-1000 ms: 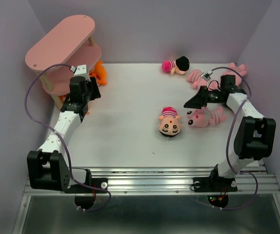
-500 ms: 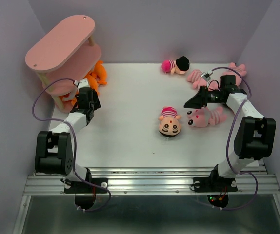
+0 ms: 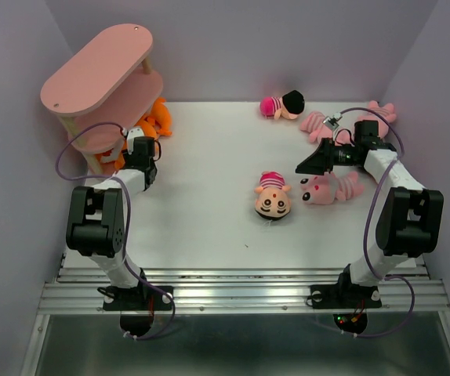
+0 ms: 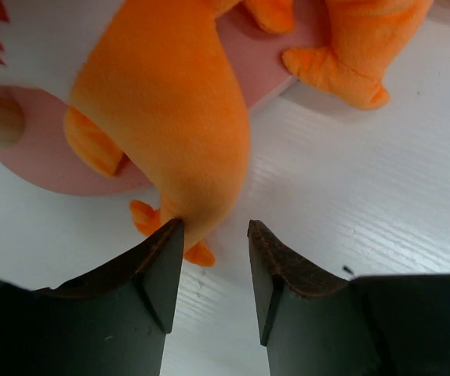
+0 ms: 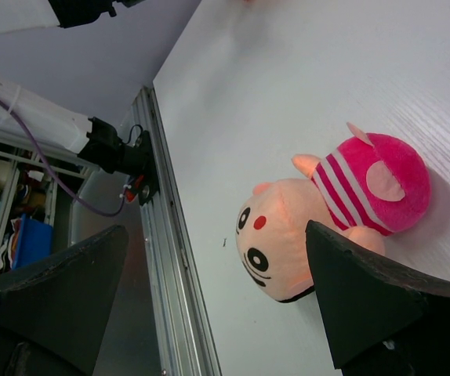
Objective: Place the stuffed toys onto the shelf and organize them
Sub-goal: Place the stuffed toy onto shelf
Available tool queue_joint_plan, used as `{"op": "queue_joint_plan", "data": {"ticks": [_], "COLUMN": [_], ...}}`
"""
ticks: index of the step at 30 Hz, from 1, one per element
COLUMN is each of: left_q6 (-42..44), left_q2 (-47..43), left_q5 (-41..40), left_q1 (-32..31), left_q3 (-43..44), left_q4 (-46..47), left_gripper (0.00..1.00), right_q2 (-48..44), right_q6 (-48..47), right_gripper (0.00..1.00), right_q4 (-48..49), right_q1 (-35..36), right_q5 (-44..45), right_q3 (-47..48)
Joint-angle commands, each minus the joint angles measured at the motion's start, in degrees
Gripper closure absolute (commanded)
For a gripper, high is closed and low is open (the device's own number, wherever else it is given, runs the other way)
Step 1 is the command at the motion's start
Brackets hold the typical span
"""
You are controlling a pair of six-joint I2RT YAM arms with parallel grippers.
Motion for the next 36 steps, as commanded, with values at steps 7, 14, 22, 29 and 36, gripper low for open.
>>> {"op": "queue_joint_plan", "data": {"ticks": [7,14,22,29,36], "left_q6": [1.15,0.89,-0.43,-1.39,-2.53], "left_q2": [2.31,4.25,3.46,1.35,0.04], "left_q5": [-8.34,-8.16,-7.37,-6.93,-5.96], "left_q1": [0.33,0.59,1.56,3.05,4.02], "left_q3": [4.96,6.54,7.25,7.16,8.13], "left_q4": [-1.82,-2.09,-2.62,-2.35,-2.09], "left_gripper": [0.51,0.56,0.78,0.83,0.83], "right_q2": [-0.68,-0.76,-0.76,-0.76,-0.85], "right_q6": [-1.35,-1.35,-1.53,-1.79,-2.05], "right_gripper": [0.0,0.0,0.0,0.0,0.0], "right_q4": [-0.1,-0.1,-0.28,-0.72,-0.9], "right_q1": [-0.44,-0.96,-0.97,-0.97,-0.97], "right_q5": [-1.44,-1.44,-1.79,-1.97,-1.7], "right_q3": [2.33,2.33,2.51,2.6,2.6]}}
